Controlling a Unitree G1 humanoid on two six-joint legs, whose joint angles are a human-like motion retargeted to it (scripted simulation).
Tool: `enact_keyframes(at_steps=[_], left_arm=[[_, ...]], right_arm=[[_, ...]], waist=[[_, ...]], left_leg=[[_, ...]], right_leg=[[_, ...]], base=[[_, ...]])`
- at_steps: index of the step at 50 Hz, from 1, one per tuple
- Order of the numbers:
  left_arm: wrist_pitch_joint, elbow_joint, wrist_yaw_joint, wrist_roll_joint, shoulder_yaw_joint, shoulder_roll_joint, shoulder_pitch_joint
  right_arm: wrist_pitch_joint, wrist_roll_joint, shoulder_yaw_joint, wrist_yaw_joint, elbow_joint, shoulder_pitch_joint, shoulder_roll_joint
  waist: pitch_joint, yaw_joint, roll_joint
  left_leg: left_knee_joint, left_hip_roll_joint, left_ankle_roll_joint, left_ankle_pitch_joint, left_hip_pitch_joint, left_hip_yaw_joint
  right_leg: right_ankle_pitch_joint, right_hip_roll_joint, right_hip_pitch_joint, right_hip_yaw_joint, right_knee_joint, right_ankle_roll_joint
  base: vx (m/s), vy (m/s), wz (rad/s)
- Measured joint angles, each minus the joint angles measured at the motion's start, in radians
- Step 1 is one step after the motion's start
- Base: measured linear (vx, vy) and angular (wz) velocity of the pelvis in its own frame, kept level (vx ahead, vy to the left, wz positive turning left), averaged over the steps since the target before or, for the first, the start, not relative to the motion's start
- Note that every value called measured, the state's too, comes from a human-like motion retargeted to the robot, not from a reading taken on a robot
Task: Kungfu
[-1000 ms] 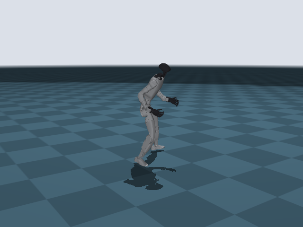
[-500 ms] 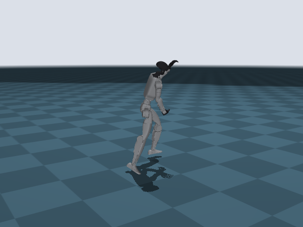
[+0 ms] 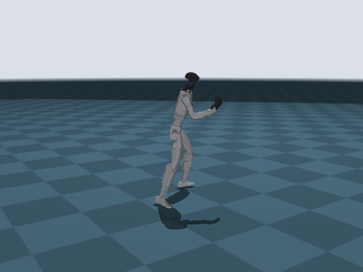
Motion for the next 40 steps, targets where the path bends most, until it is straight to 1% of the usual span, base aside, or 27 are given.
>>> enact_keyframes(at_steps=[2,5,8,10,12,13,15,17,18,20,22,23,25,27,30,32,35,40], left_arm=[[0.030,0.133,-0.050,-0.034,0.037,-0.080,0.085],[0.062,0.363,-0.113,-0.125,0.070,-0.157,0.201],[0.093,0.590,-0.195,-0.310,0.039,-0.167,0.284],[0.110,0.711,-0.212,-0.412,-0.023,-0.158,0.295],[0.106,0.820,-0.195,-0.452,-0.131,-0.127,0.233],[0.111,0.857,-0.185,-0.461,-0.200,-0.116,0.178],[0.150,0.895,-0.219,-0.522,-0.393,-0.100,0.007],[0.239,0.832,-0.354,-0.613,-0.570,-0.118,-0.146],[0.292,0.768,-0.478,-0.688,-0.678,-0.126,-0.207],[0.323,0.605,-0.668,-0.850,-0.901,-0.162,-0.312],[0.341,0.466,-0.778,-0.797,-0.958,-0.233,-0.392],[0.346,0.421,-0.816,-0.777,-1.000,-0.227,-0.423],[0.341,0.348,-0.846,-0.732,-1.090,-0.185,-0.474],[0.329,0.310,-0.830,-0.683,-1.131,-0.145,-0.509],[0.319,0.271,-0.799,-0.694,-1.155,-0.138,-0.554],[0.312,0.257,-0.786,-0.746,-1.169,-0.149,-0.564],[0.301,0.243,-0.765,-0.809,-1.186,-0.159,-0.552],[0.277,0.239,-0.723,-0.780,-1.186,-0.134,-0.507]], right_arm=[[-0.033,0.028,-0.043,-0.073,-0.088,-0.032,-0.076],[-0.097,0.048,-0.115,-0.186,-0.198,-0.073,-0.171],[-0.153,0.033,-0.198,-0.299,-0.280,-0.081,-0.231],[-0.186,0.013,-0.261,-0.374,-0.328,-0.065,-0.258],[-0.236,-0.020,-0.327,-0.458,-0.383,-0.027,-0.292],[-0.260,-0.035,-0.361,-0.506,-0.410,-0.002,-0.309],[-0.302,-0.065,-0.453,-0.618,-0.472,0.071,-0.352],[-0.339,-0.090,-0.557,-0.709,-0.533,0.152,-0.392],[-0.356,-0.099,-0.619,-0.753,-0.568,0.195,-0.413],[-0.356,-0.109,-0.726,-0.815,-0.632,0.263,-0.439],[-0.360,-0.127,-0.798,-0.821,-0.676,0.301,-0.466],[-0.364,-0.135,-0.816,-0.814,-0.690,0.310,-0.485],[-0.365,-0.148,-0.830,-0.809,-0.708,0.327,-0.520],[-0.370,-0.164,-0.838,-0.814,-0.714,0.353,-0.533],[-0.376,-0.192,-0.852,-0.835,-0.713,0.391,-0.544],[-0.373,-0.202,-0.855,-0.842,-0.714,0.411,-0.548],[-0.367,-0.208,-0.866,-0.841,-0.716,0.442,-0.557],[-0.361,-0.195,-0.921,-0.841,-0.705,0.503,-0.565]], waist=[[-0.008,-0.018,-0.002],[-0.013,-0.047,-0.018],[-0.024,-0.106,-0.030],[-0.033,-0.148,-0.040],[-0.031,-0.179,-0.050],[-0.026,-0.190,-0.055],[-0.007,-0.207,-0.060],[0.008,-0.211,-0.061],[0.012,-0.209,-0.072],[0.038,-0.237,-0.050],[0.042,-0.249,-0.039],[0.045,-0.259,-0.031],[0.038,-0.284,-0.025],[0.028,-0.303,-0.021],[0.034,-0.317,-0.018],[0.040,-0.326,-0.017],[0.037,-0.342,-0.011],[0.043,-0.353,-0.005]], left_leg=[[-0.078,0.000,0.000,0.052,0.035,0.028],[-0.178,0.005,0.000,0.125,0.087,0.070],[-0.278,0.031,0.000,0.203,0.118,0.092],[-0.353,0.051,0.000,0.262,0.140,0.109],[-0.414,0.069,0.000,0.315,0.179,0.107],[-0.444,0.083,0.000,0.346,0.204,0.101],[-0.497,0.124,0.000,0.414,0.254,0.103],[-0.530,0.157,0.000,0.471,0.273,0.167],[-0.567,0.159,0.000,0.502,0.306,0.254],[-0.557,0.208,0.002,0.536,0.270,0.276],[-0.566,0.210,0.012,0.551,0.269,0.281],[-0.568,0.212,0.006,0.551,0.276,0.280],[-0.572,0.201,0.000,0.559,0.284,0.291],[-0.569,0.207,0.006,0.568,0.292,0.311],[-0.562,0.205,0.040,0.566,0.305,0.338],[-0.557,0.203,0.047,0.559,0.319,0.347],[-0.552,0.193,0.043,0.541,0.334,0.346],[-0.556,0.171,0.023,0.511,0.351,0.357]], right_leg=[[-0.046,-0.018,-0.078,0.053,0.100,0.022],[-0.107,-0.046,-0.172,0.093,0.232,0.062],[-0.211,-0.016,-0.258,0.136,0.372,0.075],[-0.270,0.005,-0.314,0.140,0.470,0.077],[-0.342,0.021,-0.340,0.132,0.554,0.072],[-0.376,0.041,-0.344,0.127,0.587,0.059],[-0.437,0.088,-0.338,0.110,0.647,0.038],[-0.477,0.107,-0.323,0.080,0.680,0.026],[-0.501,0.103,-0.325,0.078,0.697,0.021],[-0.548,0.141,-0.276,0.017,0.685,0.002],[-0.555,0.153,-0.273,0.007,0.689,0.000],[-0.562,0.155,-0.273,0.003,0.701,-0.002],[-0.572,0.141,-0.283,0.010,0.721,0.000],[-0.575,0.151,-0.286,0.021,0.730,0.004],[-0.573,0.152,-0.290,0.035,0.736,0.006],[-0.568,0.149,-0.289,0.049,0.734,0.009],[-0.558,0.140,-0.286,0.064,0.728,0.013],[-0.519,0.134,-0.265,0.086,0.685,0.018]], base=[[-0.27,-0.44,-0.28],[-0.26,-0.54,-0.27],[-0.28,-0.80,-0.02],[-0.31,-1.03,-0.02],[-0.21,-0.86,-0.17],[-0.20,-0.87,-0.32],[-0.21,-0.85,-0.24],[-0.25,-0.61,0.18],[-0.28,-0.53,0.41],[-0.27,-0.51,0.64],[-0.18,-0.23,0.28],[-0.08,-0.08,0.08],[-0.02,-0.09,0.04],[0.02,-0.15,-0.04],[0.00,-0.01,-0.10],[0.03,0.06,-0.20],[0.08,0.09,-0.04],[0.07,0.14,0.12]])
